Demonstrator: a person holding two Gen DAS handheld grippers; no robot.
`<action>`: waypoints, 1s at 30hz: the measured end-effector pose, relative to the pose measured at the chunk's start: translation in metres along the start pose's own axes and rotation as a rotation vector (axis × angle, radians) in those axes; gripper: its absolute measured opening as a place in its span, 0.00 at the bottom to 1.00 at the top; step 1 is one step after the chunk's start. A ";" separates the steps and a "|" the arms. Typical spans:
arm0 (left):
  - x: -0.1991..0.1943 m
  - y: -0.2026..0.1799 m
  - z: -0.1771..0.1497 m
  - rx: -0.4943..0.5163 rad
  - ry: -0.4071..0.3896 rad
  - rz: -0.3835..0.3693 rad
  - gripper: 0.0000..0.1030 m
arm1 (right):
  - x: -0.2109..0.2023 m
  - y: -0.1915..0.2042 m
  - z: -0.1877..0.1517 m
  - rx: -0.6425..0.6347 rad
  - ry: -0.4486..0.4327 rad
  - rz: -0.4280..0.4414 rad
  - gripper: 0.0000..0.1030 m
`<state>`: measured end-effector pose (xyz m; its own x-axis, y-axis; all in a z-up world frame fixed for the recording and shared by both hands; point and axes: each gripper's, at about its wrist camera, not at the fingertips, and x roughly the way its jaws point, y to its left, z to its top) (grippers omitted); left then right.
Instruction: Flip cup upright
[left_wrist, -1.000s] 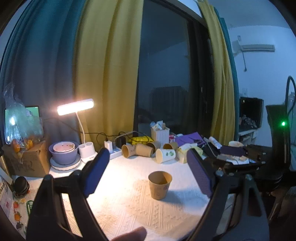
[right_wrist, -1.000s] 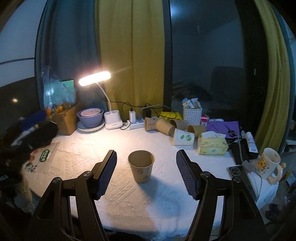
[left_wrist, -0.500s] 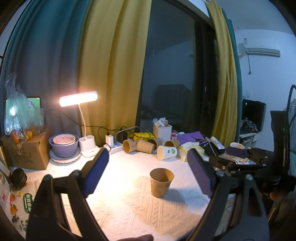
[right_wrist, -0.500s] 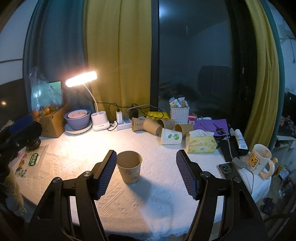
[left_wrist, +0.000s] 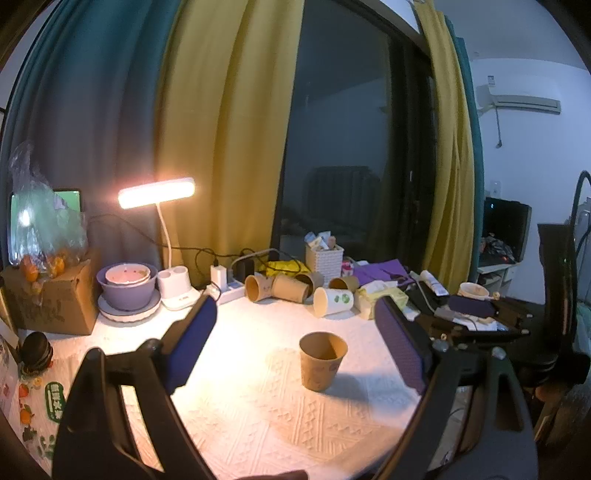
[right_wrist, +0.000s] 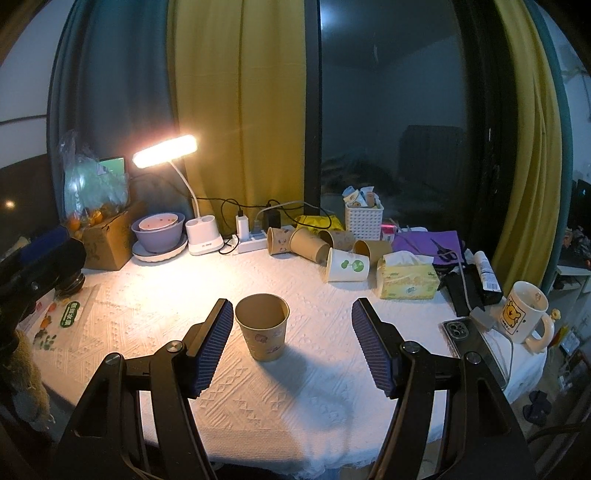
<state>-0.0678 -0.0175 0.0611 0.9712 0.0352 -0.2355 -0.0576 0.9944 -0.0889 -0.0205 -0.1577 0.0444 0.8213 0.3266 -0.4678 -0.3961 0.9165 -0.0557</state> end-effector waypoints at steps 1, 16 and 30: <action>0.000 0.000 0.000 -0.002 0.001 0.001 0.86 | 0.000 0.000 0.000 0.000 0.001 0.001 0.68; -0.001 0.000 -0.004 -0.010 0.010 0.006 0.86 | 0.001 0.003 0.000 0.000 0.006 0.002 0.68; 0.000 0.001 -0.004 -0.011 0.012 0.004 0.86 | 0.001 0.005 -0.001 -0.001 0.008 0.002 0.68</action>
<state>-0.0688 -0.0169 0.0575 0.9682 0.0380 -0.2471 -0.0641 0.9931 -0.0982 -0.0217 -0.1527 0.0428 0.8171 0.3264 -0.4752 -0.3982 0.9156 -0.0557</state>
